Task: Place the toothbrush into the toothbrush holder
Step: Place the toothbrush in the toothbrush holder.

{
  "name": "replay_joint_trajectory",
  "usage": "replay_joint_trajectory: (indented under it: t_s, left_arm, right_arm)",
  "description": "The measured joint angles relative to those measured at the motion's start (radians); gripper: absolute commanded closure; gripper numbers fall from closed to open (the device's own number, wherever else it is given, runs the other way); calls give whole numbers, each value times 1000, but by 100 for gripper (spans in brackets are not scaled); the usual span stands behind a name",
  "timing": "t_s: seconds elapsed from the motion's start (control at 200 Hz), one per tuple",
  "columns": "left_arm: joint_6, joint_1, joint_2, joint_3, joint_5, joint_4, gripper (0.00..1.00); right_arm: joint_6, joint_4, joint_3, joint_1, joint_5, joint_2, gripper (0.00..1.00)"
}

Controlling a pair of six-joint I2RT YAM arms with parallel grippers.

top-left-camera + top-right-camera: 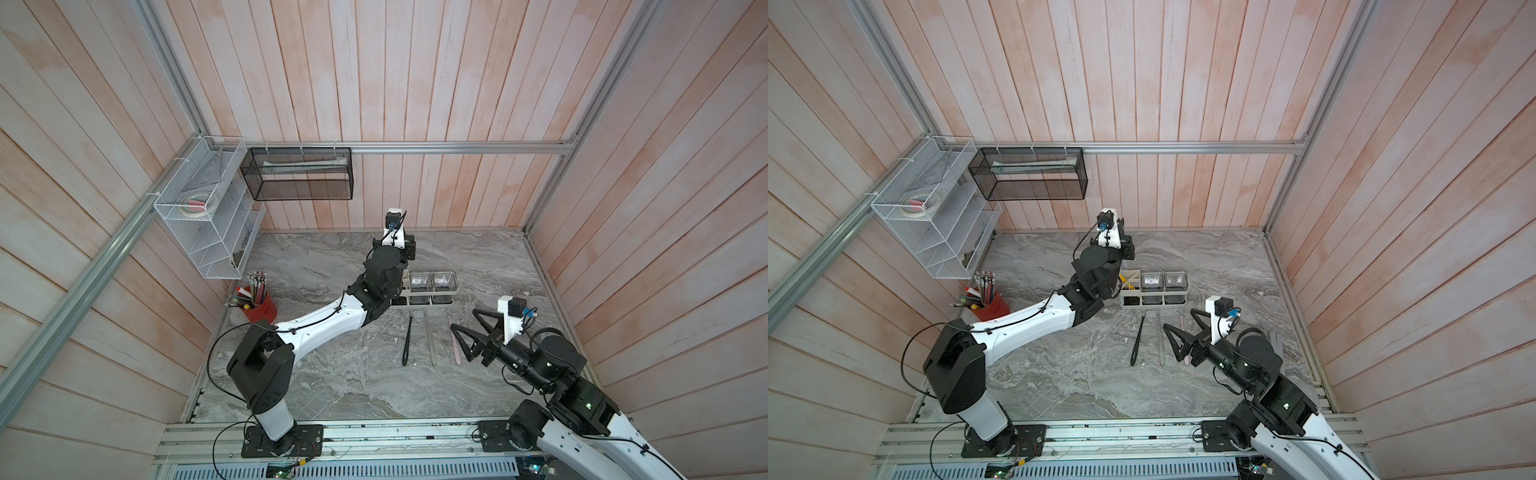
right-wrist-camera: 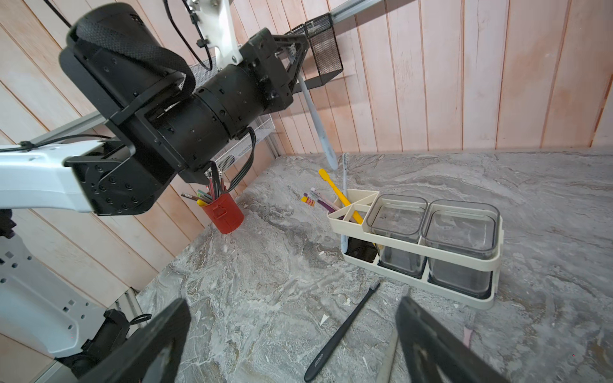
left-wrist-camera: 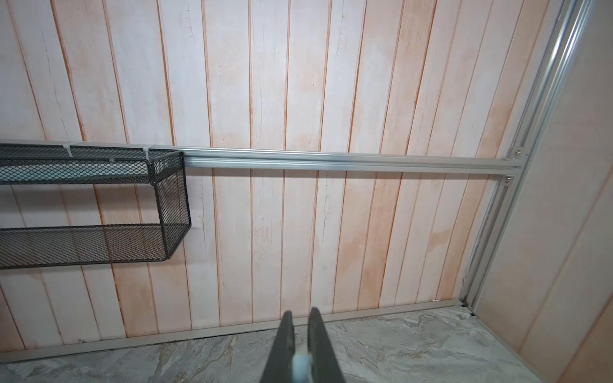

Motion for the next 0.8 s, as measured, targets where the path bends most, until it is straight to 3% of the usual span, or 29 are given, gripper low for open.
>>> replay_joint_trajectory:
  t_s: [0.455,0.8]
  left_arm:
    - [13,38,85,-2,-20,82,100]
    - [-66,38,120,-50,-23,108,100]
  right_arm:
    - [-21,37,-4,0,-24,-8,2]
    - [-20,52,-31,0,-39,-27,2]
